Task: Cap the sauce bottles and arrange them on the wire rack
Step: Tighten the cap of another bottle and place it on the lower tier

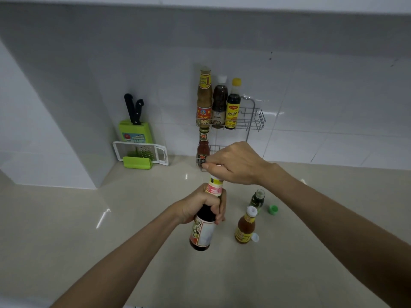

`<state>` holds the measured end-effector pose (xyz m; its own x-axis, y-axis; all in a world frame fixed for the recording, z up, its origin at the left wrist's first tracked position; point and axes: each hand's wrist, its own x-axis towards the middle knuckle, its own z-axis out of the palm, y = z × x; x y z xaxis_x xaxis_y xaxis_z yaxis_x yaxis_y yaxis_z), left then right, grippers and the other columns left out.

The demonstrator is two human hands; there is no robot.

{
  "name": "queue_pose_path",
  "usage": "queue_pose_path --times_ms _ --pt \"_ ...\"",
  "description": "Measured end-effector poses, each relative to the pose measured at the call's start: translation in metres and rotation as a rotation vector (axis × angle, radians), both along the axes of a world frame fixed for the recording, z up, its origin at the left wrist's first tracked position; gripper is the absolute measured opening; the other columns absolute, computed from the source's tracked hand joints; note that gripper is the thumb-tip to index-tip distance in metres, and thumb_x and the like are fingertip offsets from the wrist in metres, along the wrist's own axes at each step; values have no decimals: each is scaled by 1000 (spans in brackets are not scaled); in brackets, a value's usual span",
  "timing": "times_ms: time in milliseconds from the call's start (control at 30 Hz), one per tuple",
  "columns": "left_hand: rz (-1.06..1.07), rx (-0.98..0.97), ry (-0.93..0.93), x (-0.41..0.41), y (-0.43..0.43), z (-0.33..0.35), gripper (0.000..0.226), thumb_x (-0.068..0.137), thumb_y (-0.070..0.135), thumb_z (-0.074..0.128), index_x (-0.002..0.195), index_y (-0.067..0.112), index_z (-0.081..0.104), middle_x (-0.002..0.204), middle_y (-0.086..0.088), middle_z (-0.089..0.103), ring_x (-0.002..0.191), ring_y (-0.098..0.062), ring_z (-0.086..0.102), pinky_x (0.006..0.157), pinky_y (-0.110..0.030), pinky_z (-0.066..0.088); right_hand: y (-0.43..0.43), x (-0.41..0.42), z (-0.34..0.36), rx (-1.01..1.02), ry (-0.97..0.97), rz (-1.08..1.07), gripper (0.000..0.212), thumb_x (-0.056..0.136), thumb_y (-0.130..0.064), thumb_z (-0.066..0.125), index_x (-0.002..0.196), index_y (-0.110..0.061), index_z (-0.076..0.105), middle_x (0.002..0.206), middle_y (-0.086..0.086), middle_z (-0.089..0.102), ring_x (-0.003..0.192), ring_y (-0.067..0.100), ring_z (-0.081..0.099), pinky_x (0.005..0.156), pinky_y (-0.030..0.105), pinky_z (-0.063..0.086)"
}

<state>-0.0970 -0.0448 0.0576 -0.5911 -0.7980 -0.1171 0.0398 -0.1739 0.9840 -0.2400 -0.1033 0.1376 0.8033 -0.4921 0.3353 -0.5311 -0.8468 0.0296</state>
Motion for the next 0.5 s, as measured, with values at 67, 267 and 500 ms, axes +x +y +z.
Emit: queue_pose_path --times_ms 67,267,500 --pt "33 0 8 0 -3 -2 9 47 5 54 56 2 52 47 -10 55 43 -22 51 66 -30 51 1 0 -5 47 -49 6 39 95 -45 22 67 -23 39 57 -5 43 48 13 36 46 29 25" --pt "-147 204 149 3 -3 -2 9 51 6 47 57 6 53 49 -9 54 45 -22 53 66 -30 52 0 -9 -9 87 -19 60 39 98 -46 15 85 -21 43 67 -8 46 53 15 39 47 22 23" --pt "557 -51 -258 -18 -13 -11 5 54 8 60 52 3 58 52 -14 60 50 -27 56 57 -31 49 -3 2 -22 -76 110 -356 57 99 -50 16 86 -16 59 72 8 63 69 33 61 59 34 37"
